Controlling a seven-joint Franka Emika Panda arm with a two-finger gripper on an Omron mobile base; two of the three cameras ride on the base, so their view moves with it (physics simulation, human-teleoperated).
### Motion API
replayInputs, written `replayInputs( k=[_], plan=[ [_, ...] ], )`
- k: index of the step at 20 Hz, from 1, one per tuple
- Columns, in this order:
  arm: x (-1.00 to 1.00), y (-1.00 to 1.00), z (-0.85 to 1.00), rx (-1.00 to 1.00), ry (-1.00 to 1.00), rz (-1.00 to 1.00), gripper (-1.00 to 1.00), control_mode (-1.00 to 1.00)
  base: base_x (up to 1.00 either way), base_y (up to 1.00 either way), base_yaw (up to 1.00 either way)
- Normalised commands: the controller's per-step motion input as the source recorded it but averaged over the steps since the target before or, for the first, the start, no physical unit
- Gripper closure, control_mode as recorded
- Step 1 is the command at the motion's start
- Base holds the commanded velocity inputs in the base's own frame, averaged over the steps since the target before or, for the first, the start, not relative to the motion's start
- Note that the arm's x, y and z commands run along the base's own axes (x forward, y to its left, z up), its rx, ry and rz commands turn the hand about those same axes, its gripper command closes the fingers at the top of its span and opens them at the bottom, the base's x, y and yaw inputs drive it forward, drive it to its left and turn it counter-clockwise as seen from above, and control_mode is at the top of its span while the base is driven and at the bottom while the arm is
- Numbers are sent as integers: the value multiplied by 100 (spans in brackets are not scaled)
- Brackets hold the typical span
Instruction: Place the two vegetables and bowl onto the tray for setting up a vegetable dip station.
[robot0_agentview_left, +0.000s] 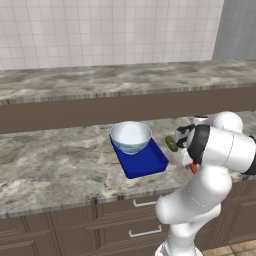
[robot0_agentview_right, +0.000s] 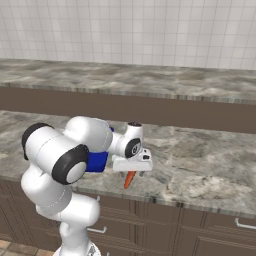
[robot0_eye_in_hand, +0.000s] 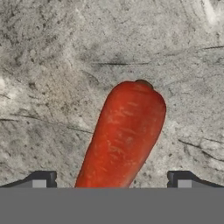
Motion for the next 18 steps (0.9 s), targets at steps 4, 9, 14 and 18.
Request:
replayInputs(
  k=[4, 9, 14, 18],
  plan=[
    [0, 0, -11, 0, -4, 6, -100, -100, 0, 0, 0],
    [-7, -2, -8, 0, 0, 0, 100, -100, 0, 0, 0],
    [-13, -7, -3, 1, -1, 0, 100, -100, 0, 0, 0],
    [-15, -6, 9, 6, 4, -8, 100, -100, 0, 0, 0]
  ],
)
